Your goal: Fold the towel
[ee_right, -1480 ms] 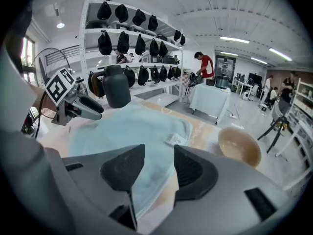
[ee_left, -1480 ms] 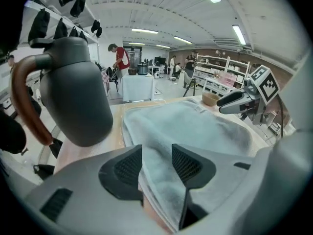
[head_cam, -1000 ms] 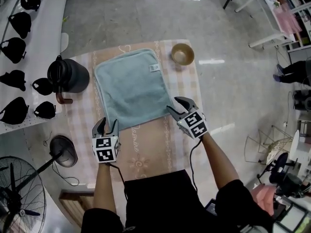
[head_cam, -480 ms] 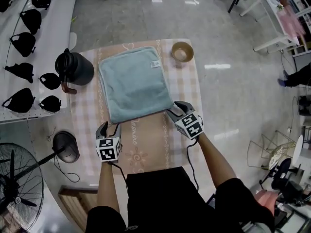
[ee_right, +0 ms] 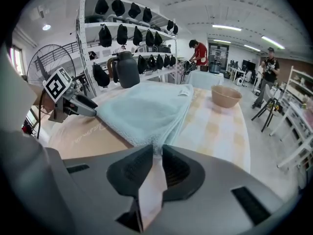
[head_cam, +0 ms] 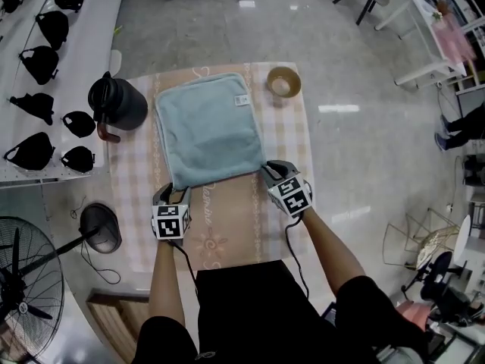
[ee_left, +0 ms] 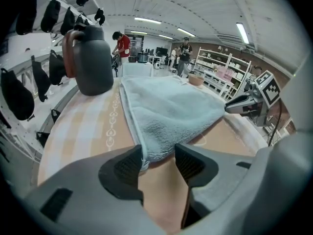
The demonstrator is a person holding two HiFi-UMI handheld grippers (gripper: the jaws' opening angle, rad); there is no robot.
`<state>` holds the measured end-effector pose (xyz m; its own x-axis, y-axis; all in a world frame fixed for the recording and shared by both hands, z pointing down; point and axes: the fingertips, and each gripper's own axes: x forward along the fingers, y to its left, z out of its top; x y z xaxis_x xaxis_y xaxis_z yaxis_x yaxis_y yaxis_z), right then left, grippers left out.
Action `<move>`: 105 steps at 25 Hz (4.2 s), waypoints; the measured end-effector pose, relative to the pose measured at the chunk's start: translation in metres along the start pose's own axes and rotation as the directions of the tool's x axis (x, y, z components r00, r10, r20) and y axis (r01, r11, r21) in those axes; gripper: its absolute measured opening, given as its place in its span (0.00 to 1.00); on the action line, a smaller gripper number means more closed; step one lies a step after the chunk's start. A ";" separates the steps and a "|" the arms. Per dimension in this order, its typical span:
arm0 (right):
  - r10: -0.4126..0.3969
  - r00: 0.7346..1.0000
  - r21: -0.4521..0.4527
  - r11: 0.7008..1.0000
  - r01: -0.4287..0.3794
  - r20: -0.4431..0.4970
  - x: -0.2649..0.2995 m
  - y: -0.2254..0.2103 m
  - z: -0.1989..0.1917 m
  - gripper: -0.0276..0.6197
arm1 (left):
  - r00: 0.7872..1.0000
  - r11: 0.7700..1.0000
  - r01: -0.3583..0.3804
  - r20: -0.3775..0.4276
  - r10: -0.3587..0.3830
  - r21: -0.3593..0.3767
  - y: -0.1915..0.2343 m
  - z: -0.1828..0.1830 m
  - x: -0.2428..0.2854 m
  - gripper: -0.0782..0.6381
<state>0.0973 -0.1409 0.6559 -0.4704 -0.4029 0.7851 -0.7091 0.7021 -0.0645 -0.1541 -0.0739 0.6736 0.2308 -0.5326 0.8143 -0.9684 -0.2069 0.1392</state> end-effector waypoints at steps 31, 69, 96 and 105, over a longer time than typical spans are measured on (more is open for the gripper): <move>0.065 0.998 -0.122 0.991 -0.062 0.020 -0.071 0.065 -0.052 0.08 | 0.998 0.999 -0.049 -0.026 0.049 -0.003 -0.037 -0.082 -0.068 0.16; -0.004 0.986 -0.181 0.983 0.035 0.166 -0.081 0.017 0.090 0.07 | 0.993 0.996 -0.076 0.086 0.080 -0.053 0.030 0.063 -0.091 0.15; -0.067 0.997 -0.063 0.996 0.070 0.049 0.037 -0.064 0.133 0.07 | 0.996 0.995 -0.086 -0.014 0.086 -0.041 0.113 0.118 0.015 0.15; -0.066 0.998 -0.026 0.997 0.067 0.020 0.057 -0.071 0.132 0.07 | 0.997 0.996 -0.075 -0.036 0.073 -0.051 0.120 0.118 0.033 0.15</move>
<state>0.0513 -0.2918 0.6242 -0.4329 -0.4605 0.7749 -0.7253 0.6885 0.0040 -0.2514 -0.2130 0.6510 0.1556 -0.5168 0.8418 -0.9866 -0.1237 0.1064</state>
